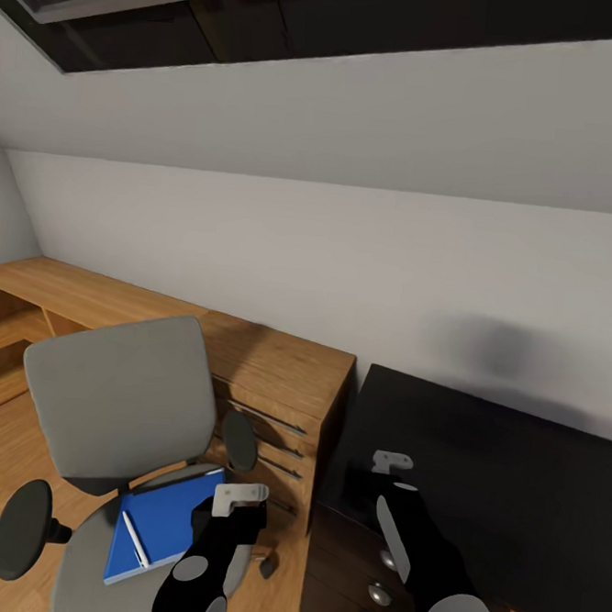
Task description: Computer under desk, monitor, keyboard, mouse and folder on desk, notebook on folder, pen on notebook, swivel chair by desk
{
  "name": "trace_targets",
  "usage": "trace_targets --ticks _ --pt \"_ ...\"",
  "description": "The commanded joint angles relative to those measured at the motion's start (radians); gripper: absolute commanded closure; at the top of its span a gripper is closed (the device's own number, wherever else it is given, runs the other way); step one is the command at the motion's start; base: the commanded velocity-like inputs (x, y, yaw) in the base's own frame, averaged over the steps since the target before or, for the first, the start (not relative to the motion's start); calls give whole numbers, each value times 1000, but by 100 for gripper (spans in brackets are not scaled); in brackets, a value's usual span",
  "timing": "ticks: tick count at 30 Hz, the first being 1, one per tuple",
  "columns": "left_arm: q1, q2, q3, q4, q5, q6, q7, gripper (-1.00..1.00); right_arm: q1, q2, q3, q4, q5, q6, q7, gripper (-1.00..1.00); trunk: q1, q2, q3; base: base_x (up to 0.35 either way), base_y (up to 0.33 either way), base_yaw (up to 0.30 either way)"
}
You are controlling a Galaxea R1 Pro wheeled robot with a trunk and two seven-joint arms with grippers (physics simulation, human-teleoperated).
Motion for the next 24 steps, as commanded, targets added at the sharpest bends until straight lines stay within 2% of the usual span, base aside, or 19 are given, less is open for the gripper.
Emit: trace_targets --ticks 1,15,16,24 --pt "-1 0 -2 -1 10 2 10 -100 0 0 3 -2 -13 4 -10 100 0 -1 -1 0 0 79" --pt "-1 0 -2 -1 10 2 10 -100 0 -2 2 5 -12 3 -10 100 0 -1 -2 0 0 10" --pt "-1 0 -2 -1 10 2 10 -100 0 -2 2 5 -12 3 -11 -100 0 -1 -2 0 0 0" --pt "-1 0 -2 -1 10 2 10 -100 0 -4 1 3 -12 3 -11 -100 0 -1 -2 0 0 0"
